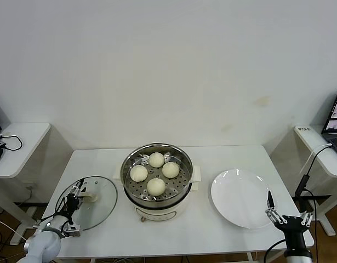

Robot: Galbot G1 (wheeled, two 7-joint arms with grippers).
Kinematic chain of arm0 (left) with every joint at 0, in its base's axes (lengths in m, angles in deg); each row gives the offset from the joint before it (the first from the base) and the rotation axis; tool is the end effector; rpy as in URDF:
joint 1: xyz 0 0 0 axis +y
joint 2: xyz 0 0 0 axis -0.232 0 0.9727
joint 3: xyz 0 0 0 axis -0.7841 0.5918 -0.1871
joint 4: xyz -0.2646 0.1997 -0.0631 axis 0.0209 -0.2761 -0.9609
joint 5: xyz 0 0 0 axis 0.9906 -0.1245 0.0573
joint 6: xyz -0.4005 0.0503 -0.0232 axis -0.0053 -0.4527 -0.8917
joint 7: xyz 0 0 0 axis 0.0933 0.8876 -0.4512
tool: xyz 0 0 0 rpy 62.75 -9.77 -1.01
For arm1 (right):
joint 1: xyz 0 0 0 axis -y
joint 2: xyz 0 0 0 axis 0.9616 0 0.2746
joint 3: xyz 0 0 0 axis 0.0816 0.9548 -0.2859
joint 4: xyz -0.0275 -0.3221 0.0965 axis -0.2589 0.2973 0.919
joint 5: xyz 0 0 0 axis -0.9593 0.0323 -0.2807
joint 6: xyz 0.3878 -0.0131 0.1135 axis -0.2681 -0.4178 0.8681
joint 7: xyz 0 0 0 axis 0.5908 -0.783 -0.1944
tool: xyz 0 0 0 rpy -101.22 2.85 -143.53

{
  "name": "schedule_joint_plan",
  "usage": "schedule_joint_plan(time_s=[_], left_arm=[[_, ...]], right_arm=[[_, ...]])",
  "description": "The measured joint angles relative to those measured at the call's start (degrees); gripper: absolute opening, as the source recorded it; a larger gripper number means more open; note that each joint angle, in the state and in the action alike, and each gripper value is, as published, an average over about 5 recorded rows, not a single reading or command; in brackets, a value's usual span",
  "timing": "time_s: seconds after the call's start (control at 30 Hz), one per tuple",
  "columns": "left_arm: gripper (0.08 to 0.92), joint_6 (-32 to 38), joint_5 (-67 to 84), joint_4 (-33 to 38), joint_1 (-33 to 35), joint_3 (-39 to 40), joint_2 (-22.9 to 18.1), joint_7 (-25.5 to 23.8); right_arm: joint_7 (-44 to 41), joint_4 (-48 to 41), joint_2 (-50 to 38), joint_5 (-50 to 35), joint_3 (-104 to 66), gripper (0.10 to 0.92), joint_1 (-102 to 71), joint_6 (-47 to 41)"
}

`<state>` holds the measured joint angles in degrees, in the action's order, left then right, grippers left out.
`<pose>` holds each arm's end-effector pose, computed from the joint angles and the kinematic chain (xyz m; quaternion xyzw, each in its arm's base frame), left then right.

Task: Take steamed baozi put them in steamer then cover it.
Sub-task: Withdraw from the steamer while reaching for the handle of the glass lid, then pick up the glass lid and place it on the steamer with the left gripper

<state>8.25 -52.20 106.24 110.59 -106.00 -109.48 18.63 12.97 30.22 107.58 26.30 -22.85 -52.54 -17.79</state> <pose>0.3406 0.2235 -0.4230 -0.0909 -0.6600 -0.7437 0.0550 0.1765 -0.1364 -0.3131 0.0753 0.9940 0.0003 0.0792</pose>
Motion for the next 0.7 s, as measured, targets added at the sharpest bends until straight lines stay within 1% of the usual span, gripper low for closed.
schedule_joint_plan(time_s=[0.23, 0.43, 0.53, 0.7], left_arm=[[0.341, -0.4, 0.6, -0.3, 0.2, -0.2, -0.1, 0.3], [0.18, -0.9, 1.7, 1.8, 1.5, -1.5, -0.2, 0.7], [0.141, -1.2, 2.4, 3.8, 2.7, -2.7, -0.3, 1.0], [0.141, -2.2, 3.6, 8.3, 5.9, -5.6, 0.1, 0.6]], right_arm=[[-0.2, 0.0, 0.0, 0.1, 0.3, 0.823, 0.1, -0.2], [-0.5, 0.0, -0.5, 0.6, 1.0, 0.822, 0.0, -0.4], [-0.5, 0.0, -0.8, 1.0, 1.4, 0.823, 0.1, -0.4], [-0.5, 0.1, -1.3, 1.6, 2.0, 0.823, 0.0, -0.5]])
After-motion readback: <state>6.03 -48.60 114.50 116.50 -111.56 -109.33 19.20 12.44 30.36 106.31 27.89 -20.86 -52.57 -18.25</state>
